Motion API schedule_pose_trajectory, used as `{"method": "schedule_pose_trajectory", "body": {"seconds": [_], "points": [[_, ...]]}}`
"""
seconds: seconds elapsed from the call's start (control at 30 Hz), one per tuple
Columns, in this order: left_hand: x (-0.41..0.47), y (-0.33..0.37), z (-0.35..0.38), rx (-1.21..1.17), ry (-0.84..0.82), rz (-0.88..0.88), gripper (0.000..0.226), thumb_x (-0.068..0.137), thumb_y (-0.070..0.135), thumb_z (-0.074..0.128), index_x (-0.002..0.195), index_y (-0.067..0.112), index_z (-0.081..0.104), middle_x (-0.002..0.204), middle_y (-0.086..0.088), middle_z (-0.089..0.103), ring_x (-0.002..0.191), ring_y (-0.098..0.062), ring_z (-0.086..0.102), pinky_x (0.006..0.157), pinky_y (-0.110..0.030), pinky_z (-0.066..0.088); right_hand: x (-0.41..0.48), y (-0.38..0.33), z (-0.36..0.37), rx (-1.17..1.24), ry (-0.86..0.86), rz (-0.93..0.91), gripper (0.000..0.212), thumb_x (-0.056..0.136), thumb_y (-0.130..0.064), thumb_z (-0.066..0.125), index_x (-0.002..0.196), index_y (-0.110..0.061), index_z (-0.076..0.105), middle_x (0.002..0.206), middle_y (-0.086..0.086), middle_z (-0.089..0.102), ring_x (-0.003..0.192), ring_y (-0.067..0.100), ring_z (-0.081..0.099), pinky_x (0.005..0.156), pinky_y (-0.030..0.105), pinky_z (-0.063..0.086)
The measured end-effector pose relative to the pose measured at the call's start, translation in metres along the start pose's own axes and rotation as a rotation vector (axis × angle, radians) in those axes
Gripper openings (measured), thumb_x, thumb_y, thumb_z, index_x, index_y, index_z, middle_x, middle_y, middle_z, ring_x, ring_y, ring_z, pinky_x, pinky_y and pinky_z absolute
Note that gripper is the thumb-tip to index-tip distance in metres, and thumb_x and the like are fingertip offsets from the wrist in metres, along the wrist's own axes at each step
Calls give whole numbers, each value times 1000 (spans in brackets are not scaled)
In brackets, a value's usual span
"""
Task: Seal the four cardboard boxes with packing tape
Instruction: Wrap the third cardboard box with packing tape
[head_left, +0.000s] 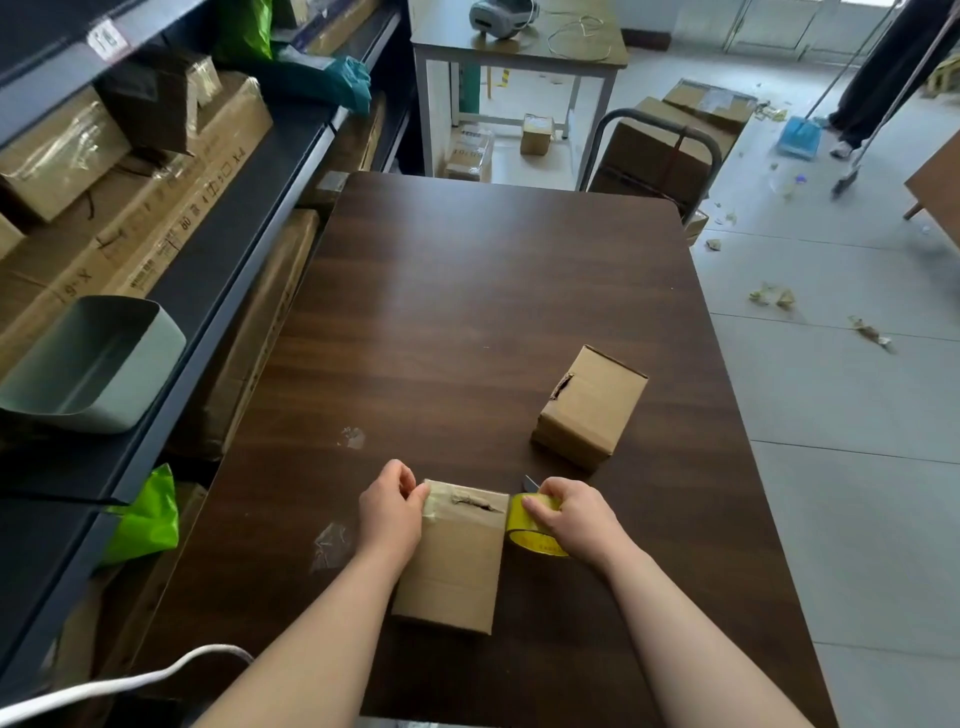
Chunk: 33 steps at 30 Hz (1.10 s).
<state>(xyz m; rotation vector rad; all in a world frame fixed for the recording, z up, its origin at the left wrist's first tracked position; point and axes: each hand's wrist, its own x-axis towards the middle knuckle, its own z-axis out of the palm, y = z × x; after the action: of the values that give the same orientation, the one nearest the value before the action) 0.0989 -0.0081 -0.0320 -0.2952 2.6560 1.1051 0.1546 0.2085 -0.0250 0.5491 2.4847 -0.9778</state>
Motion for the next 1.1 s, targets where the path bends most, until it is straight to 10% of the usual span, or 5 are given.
{"method": "schedule_pose_trajectory", "body": {"seconds": [0.3, 0.5, 0.6, 0.73, 1.1], "points": [[-35, 1, 14, 354, 64, 508, 25, 94, 29, 53, 117, 26, 64, 125, 5, 57, 121, -20, 49, 99, -35, 39, -11, -4, 13, 53, 73, 59, 29, 92, -51, 56, 86, -23, 62, 86, -4, 63, 87, 18, 58, 75, 33, 47], [-28, -21, 31, 776, -300, 595, 83, 70, 64, -29, 144, 29, -22, 150, 2, -34, 139, -22, -33, 103, -33, -32, -14, -11, 29, 184, 120, 86, 31, 92, -45, 59, 86, -15, 66, 81, -1, 64, 83, 19, 60, 76, 35, 48], [-25, -19, 25, 821, -231, 629, 73, 86, 60, -16, 150, 31, 1, 161, -5, -4, 146, -23, -16, 111, -37, -19, -15, -9, 30, 238, 99, 87, 30, 93, -42, 59, 92, -14, 67, 86, 1, 65, 85, 17, 59, 77, 34, 48], [-29, -19, 21, 797, -284, 473, 76, 66, 72, -26, 137, 48, -32, 143, -6, -46, 135, -34, -40, 104, -47, -32, -19, -6, 32, 261, 83, 86, 29, 94, -44, 57, 95, -16, 65, 85, -4, 60, 86, 14, 56, 74, 29, 43], [13, 0, 10, 625, -328, 341, 120, 75, 71, 59, 152, 7, -8, 159, -13, -1, 147, -30, 3, 120, -41, 9, -21, -2, 44, 339, 66, 39, 34, 94, -47, 55, 79, -17, 59, 69, -4, 51, 67, 10, 47, 60, 28, 35]]}}
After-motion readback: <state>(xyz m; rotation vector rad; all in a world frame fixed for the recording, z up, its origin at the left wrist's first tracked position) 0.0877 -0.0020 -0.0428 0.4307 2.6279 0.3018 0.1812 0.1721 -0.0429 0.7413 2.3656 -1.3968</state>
